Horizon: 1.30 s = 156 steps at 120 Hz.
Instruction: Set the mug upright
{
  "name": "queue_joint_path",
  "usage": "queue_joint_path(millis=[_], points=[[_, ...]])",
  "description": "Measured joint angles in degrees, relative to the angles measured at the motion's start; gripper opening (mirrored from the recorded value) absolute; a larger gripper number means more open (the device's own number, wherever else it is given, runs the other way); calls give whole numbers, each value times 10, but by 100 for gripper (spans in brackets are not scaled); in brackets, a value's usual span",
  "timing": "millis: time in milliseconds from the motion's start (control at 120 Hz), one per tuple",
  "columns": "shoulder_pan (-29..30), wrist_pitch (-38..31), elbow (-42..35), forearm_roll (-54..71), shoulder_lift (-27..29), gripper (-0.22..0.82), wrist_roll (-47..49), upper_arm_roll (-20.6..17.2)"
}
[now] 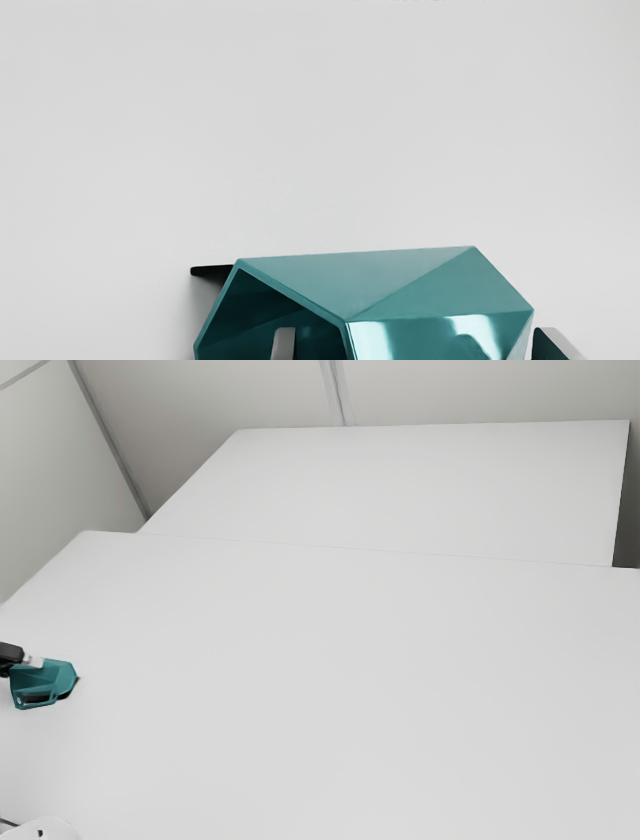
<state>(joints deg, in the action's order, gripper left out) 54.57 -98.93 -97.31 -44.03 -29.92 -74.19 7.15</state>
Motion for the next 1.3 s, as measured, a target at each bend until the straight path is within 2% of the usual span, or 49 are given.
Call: queue_joint_path(millis=[67,108,208,333,600,742,875,975,1125,1300], points=[[-4,-2,1,-1,2,24,-5,0],[-4,-4,2,-1,4,17,-7,0],[-9,-8,4,-1,16,3,-13,-7],[-10,-9,5,-2,38,-9,-19,-30],[-23,-18,-10,-2,50,-16,-20,-50],[-56,-34,-43,4,99,-17,-11,-50],[-150,-72,-53,52,141,-18,25,-50],[-239,-111,-61,143,176,-18,79,-52],[-339,-197,-144,303,253,-18,191,-60],[-411,-282,-236,428,320,-18,336,-91]])
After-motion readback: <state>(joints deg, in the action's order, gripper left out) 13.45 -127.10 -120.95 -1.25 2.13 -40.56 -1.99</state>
